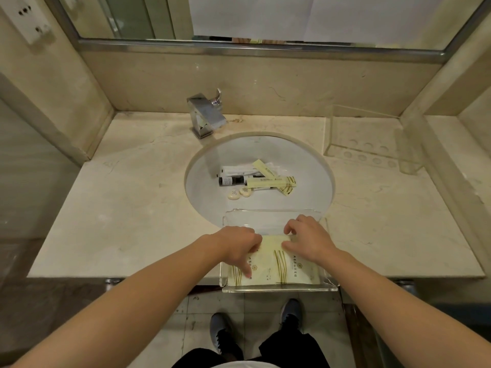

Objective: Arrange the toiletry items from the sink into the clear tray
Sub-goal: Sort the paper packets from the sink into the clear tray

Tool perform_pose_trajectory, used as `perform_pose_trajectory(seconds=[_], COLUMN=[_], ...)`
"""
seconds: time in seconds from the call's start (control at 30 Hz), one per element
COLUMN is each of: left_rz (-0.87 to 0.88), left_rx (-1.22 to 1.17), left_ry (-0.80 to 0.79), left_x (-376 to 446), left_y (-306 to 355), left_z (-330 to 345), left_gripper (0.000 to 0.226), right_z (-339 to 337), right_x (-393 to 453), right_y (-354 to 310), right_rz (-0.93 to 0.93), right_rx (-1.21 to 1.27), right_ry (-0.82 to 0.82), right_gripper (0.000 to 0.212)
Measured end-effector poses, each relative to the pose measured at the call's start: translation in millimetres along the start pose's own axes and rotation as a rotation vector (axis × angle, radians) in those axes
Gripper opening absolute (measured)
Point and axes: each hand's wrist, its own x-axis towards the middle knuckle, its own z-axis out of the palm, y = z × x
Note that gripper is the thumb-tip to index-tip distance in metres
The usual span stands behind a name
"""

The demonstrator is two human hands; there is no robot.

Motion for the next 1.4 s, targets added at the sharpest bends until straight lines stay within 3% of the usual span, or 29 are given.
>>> perform_pose_trajectory(seconds=[0.27,0.4,0.5,0.67,0.9,1.1,1.4], left_rz=[0.002,-0.05,-0.064,-0.088,-0.244,-0.386,-0.601], left_rx=[-0.038,-0.061,-0.08,-0.126,-0.342,-0.515,-0.698], left_ry=[0.056,0.164,0.211,0.429,0.596,0.559,0.473], left_x=[0,2,2,6,25,48,105], left_y=[-3,-9,-13,-17,-28,-43,-50], left_z=[-3,-4,-5,-14,-36,-48,-49], left_gripper=[0.058,0.039,0.028,0.019,0.011,0.007,0.007], right_z=[2,2,3,-3,-23,-34,-26], right_x=[2,3,2,5,31,65,117], right_y=[-1,0,2,3,5,14,40], right_rz=[-0.057,-0.086,-0.134,-0.155,-0.034,0.094,0.128], right_rx=[-0.023,-0.017,-0.008,0.014,0.082,0.185,0.086], right_ry=[-0.03,-0.027,0.073,0.287,0.432,0.31,-0.072], right_gripper=[0.029,0.025,0.019,0.015,0.012,0.013,0.02])
